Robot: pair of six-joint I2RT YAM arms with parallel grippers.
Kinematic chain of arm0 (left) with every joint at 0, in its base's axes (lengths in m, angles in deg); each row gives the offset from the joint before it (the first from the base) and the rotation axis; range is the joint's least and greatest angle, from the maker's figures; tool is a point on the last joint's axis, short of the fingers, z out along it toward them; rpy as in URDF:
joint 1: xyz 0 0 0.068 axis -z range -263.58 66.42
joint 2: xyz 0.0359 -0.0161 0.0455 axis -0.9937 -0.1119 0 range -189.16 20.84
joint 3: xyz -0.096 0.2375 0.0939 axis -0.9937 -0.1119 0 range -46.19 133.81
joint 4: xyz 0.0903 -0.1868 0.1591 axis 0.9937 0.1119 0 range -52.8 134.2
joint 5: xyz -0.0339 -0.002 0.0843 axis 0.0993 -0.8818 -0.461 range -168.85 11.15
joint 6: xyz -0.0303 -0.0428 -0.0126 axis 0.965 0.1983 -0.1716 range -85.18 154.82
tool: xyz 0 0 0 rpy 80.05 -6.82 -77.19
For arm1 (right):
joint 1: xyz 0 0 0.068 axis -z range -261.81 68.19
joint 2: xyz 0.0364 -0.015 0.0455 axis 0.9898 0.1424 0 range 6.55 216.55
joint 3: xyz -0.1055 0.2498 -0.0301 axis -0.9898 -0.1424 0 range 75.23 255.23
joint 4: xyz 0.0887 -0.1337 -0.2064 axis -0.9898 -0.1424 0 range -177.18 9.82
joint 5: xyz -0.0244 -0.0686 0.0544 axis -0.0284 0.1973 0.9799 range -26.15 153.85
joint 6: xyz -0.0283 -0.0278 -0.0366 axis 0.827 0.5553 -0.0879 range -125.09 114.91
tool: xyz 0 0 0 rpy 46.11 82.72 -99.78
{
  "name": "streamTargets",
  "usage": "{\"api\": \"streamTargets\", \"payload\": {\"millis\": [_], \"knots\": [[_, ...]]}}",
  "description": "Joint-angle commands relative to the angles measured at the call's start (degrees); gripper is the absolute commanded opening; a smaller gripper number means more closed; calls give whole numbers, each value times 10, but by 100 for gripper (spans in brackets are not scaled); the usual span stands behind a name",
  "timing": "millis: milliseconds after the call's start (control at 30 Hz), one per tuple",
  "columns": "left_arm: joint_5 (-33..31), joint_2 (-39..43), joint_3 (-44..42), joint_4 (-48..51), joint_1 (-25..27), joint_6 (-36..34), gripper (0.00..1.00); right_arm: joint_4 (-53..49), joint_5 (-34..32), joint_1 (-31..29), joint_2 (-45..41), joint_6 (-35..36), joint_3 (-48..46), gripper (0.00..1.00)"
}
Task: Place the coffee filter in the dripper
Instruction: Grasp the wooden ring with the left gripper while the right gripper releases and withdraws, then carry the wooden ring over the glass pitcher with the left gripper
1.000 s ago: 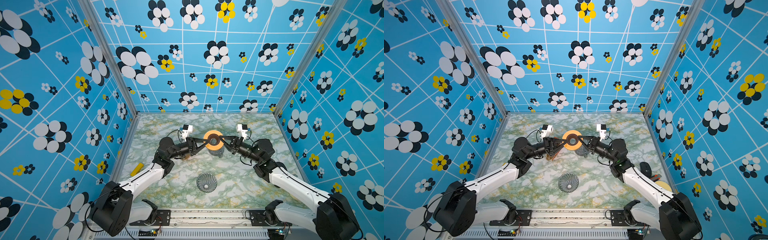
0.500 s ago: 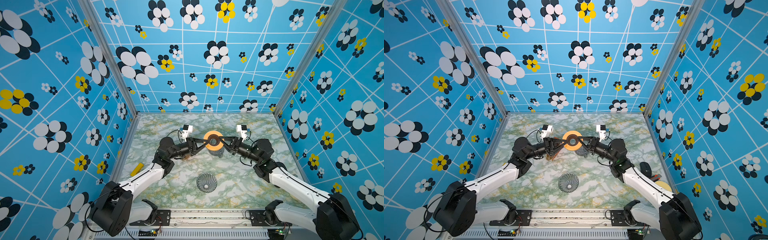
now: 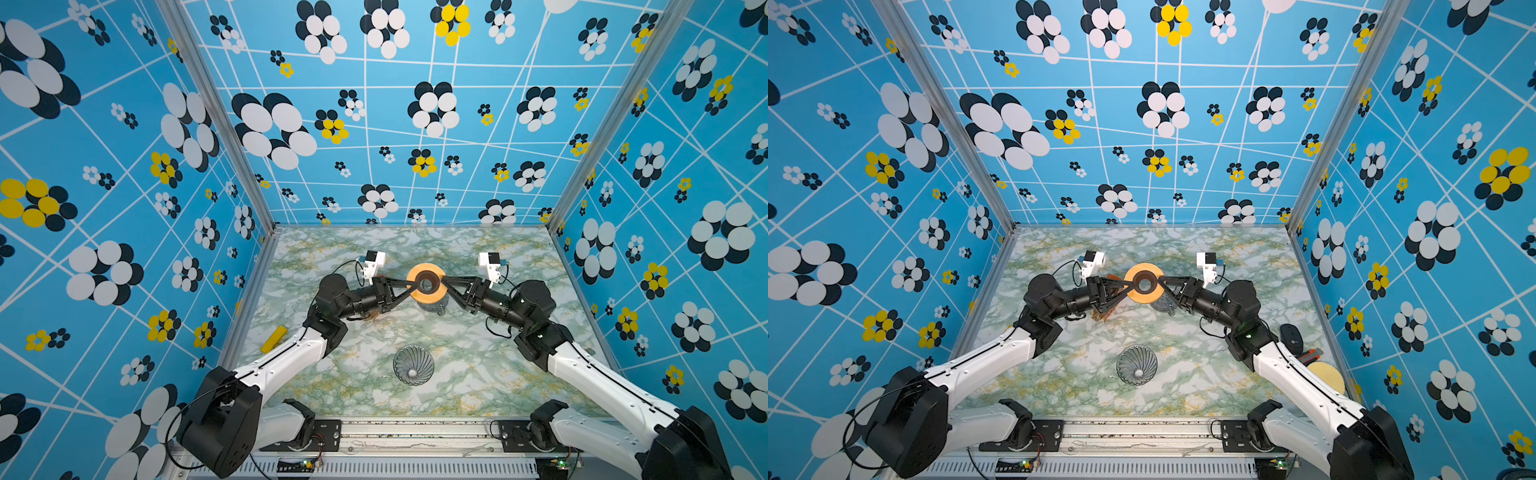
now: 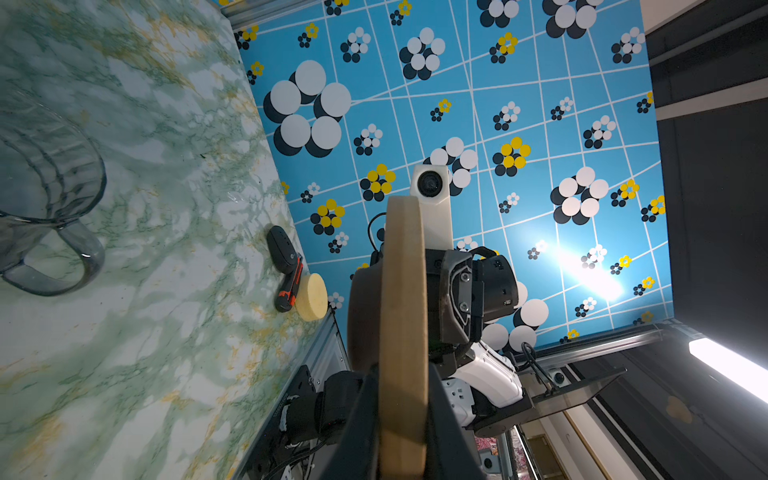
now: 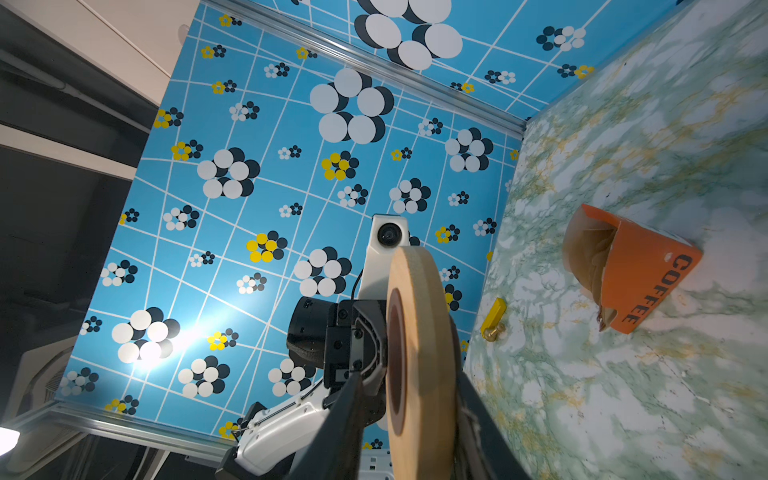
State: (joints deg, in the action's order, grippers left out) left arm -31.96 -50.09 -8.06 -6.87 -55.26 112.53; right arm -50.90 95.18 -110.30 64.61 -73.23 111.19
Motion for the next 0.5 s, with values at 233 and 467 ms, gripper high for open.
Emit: {"api": "streamTargets", "payload": {"millis": [233, 467], "knots": [[-9, -3, 29, 26, 5, -40, 11, -289, -92, -4, -134, 179, 11, 52], [-13, -69, 62, -1, 15, -35, 11, -413, -120, -4, -184, 264, 29, 75]]}}
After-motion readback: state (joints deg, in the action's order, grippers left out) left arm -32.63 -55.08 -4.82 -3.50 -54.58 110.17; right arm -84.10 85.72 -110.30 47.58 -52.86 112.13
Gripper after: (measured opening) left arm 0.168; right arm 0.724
